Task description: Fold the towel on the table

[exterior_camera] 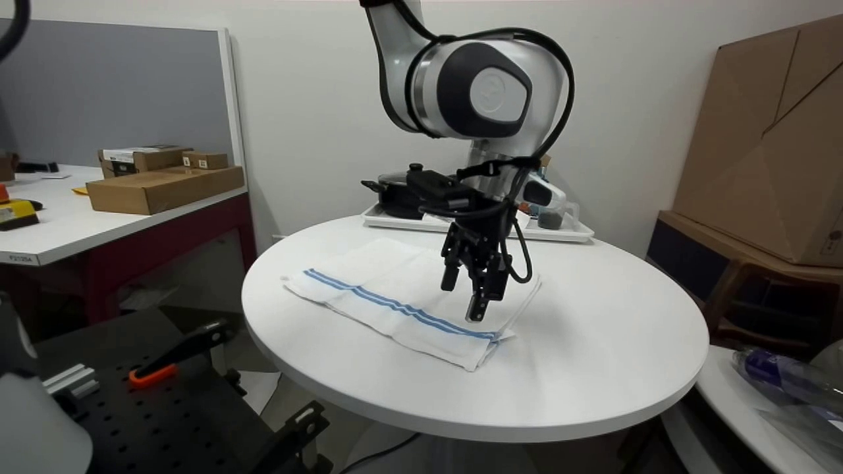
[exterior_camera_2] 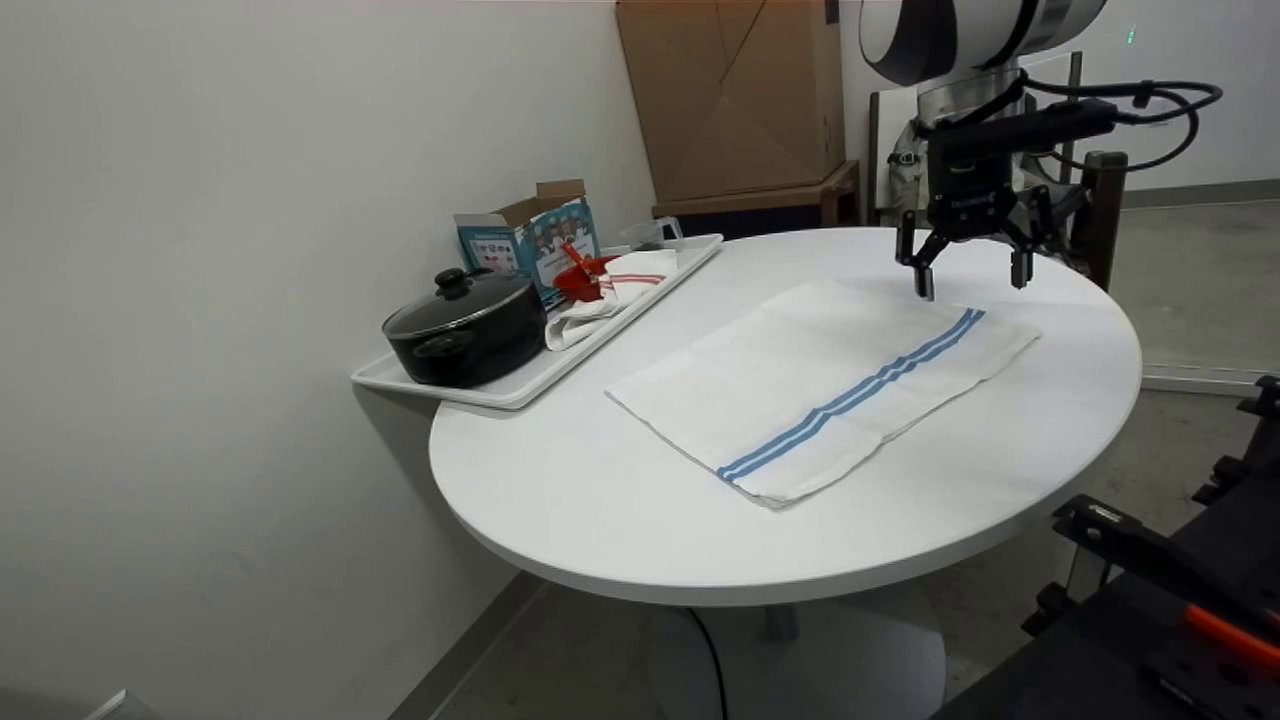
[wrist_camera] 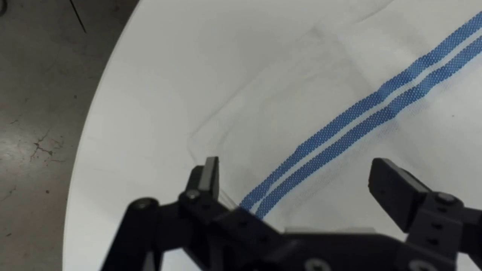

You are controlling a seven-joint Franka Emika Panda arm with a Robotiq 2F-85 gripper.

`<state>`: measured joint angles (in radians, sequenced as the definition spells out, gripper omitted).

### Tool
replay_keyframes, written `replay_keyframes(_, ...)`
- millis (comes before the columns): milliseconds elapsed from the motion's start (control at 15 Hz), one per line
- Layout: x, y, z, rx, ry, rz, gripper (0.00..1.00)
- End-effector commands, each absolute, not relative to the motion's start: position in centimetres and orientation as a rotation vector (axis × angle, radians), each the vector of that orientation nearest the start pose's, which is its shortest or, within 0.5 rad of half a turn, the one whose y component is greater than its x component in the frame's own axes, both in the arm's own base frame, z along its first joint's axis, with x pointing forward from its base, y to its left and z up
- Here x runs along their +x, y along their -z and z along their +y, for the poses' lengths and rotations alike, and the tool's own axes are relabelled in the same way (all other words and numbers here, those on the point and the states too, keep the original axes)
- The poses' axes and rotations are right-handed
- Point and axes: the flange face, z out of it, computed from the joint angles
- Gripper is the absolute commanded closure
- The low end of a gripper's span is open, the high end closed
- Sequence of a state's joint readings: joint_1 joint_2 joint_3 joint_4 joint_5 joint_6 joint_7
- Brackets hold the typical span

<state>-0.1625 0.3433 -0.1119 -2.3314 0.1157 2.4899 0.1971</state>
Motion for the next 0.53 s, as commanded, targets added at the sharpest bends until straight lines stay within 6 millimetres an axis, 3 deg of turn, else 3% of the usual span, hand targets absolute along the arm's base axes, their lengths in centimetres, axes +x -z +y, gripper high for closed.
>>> replay_keyframes(0, 48.1, -17.2, -14.7, -2.962, -0.348, 0.839, 0.00)
replay_keyframes(467, 47.0, -14.5, -18.2, -2.966, -0.377, 1.003, 0.00)
